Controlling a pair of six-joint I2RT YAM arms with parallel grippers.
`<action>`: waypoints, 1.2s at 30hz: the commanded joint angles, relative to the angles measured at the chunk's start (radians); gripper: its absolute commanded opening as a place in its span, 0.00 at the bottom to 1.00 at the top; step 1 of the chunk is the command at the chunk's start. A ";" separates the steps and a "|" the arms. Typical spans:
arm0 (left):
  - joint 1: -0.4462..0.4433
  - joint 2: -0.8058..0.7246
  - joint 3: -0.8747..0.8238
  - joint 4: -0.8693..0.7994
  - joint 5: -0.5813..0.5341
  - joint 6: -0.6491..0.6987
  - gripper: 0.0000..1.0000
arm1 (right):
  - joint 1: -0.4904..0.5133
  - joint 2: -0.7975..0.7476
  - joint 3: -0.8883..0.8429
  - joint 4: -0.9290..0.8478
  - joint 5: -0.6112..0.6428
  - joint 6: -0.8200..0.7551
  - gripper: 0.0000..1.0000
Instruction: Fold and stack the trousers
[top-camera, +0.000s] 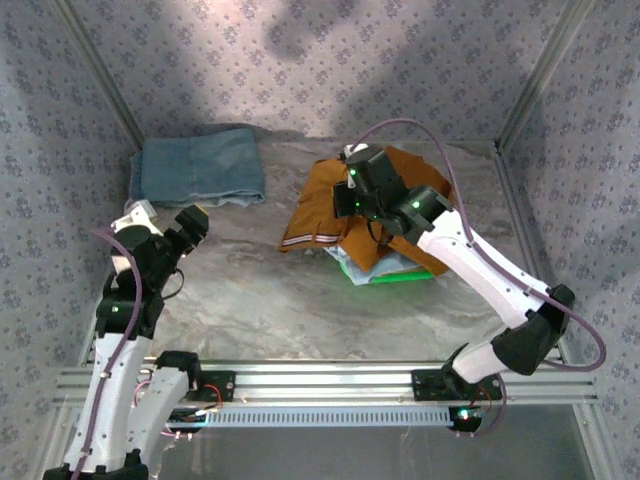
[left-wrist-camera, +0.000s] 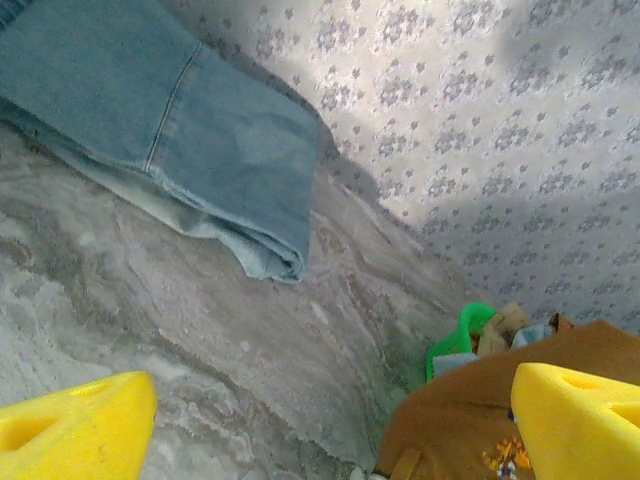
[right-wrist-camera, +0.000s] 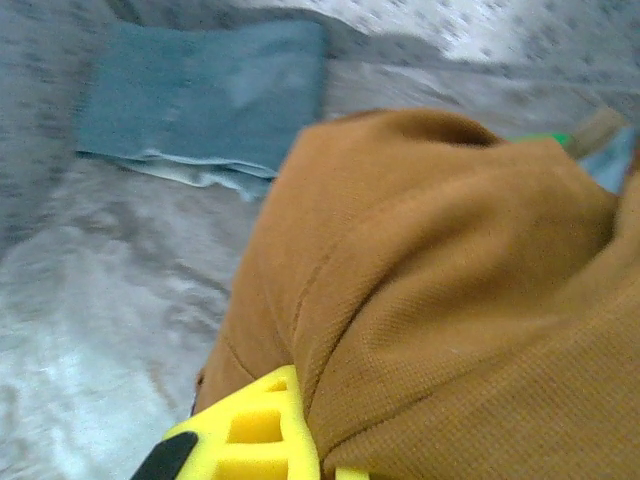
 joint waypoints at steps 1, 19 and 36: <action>-0.008 0.013 -0.006 -0.021 0.047 0.003 0.92 | -0.041 -0.034 0.033 0.054 -0.046 -0.020 0.00; -0.018 0.044 -0.083 0.017 0.075 0.028 0.93 | -0.106 -0.020 -0.252 -0.094 0.328 -0.100 1.00; -0.026 0.049 -0.098 0.048 0.083 0.030 0.93 | -0.392 0.096 -0.346 0.069 -0.203 -0.072 0.05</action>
